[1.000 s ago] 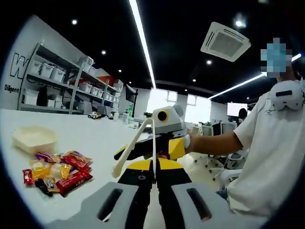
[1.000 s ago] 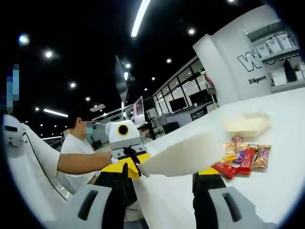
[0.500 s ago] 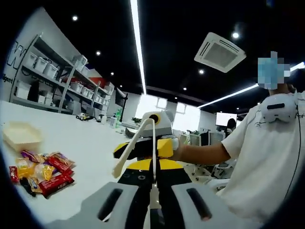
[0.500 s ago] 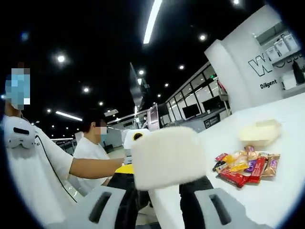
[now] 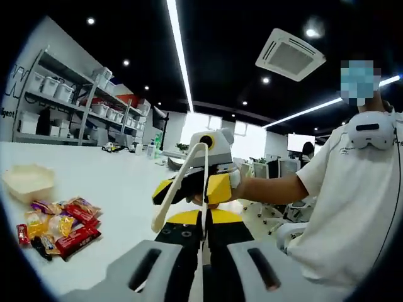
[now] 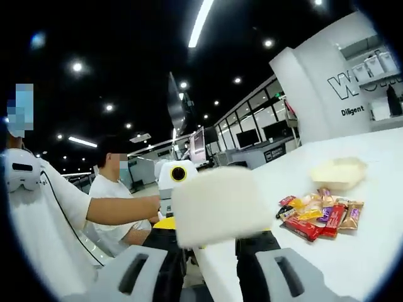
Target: Place the target food into the container with the food tongs after gripping and lifting it, then release it inside without dropping or visibly crushing the food.
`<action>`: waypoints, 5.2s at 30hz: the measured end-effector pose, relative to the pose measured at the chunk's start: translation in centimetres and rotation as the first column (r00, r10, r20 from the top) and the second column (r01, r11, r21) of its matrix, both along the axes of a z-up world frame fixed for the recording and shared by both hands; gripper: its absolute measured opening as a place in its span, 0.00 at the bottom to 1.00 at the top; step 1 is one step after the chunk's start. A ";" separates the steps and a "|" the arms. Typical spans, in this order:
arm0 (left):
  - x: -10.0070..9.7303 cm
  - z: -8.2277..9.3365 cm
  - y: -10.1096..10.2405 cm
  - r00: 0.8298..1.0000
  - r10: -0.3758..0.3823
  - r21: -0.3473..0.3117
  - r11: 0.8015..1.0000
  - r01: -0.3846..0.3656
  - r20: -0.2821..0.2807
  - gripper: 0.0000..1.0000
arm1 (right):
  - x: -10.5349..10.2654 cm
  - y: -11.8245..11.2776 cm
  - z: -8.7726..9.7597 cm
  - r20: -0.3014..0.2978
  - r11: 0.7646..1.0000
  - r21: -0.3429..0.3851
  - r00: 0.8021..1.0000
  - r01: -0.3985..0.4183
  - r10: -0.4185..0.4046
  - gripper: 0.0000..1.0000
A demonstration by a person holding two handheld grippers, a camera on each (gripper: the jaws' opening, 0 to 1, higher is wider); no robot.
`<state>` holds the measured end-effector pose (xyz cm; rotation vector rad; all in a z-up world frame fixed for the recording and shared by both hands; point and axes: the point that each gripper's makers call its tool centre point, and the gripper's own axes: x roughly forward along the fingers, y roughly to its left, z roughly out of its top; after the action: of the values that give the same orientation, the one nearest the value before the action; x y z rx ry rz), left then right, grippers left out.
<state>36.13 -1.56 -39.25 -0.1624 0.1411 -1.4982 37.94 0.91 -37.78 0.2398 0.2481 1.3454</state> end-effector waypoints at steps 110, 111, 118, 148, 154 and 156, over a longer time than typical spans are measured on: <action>6.2 -4.1 7.4 0.845 0.535 0.112 0.840 -0.530 -0.007 0.72 | 8.8 -2.8 -1.7 -0.006 0.940 -0.166 0.952 0.300 -0.305 0.20; 6.2 -4.2 7.5 0.844 0.536 0.118 0.839 -0.532 -0.002 0.73 | 8.9 -2.8 -1.8 -0.006 0.939 -0.171 0.953 0.299 -0.304 0.20; 7.7 -6.0 9.8 0.742 0.670 0.288 0.709 -0.644 0.009 0.88 | 9.6 -2.6 -2.1 -0.069 0.938 -0.147 0.943 0.313 -0.326 0.18; 8.1 -5.5 11.2 0.638 0.759 0.223 0.605 -0.765 0.129 0.81 | 11.5 -1.6 -4.4 -0.014 0.926 -0.160 0.937 0.342 -0.349 0.20; 7.7 -6.2 11.2 0.634 0.754 0.264 0.585 -0.767 0.173 0.82 | 12.3 0.1 -4.7 0.021 0.927 -0.203 0.948 0.315 -0.317 0.20; 7.7 -6.0 10.9 0.639 0.750 0.259 0.592 -0.763 0.170 0.82 | 12.8 0.8 -5.0 0.033 0.929 -0.221 0.954 0.298 -0.299 0.20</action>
<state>43.83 9.37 -45.29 0.0704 0.2357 -0.5883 50.72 1.69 -42.73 0.0836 0.3469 1.0052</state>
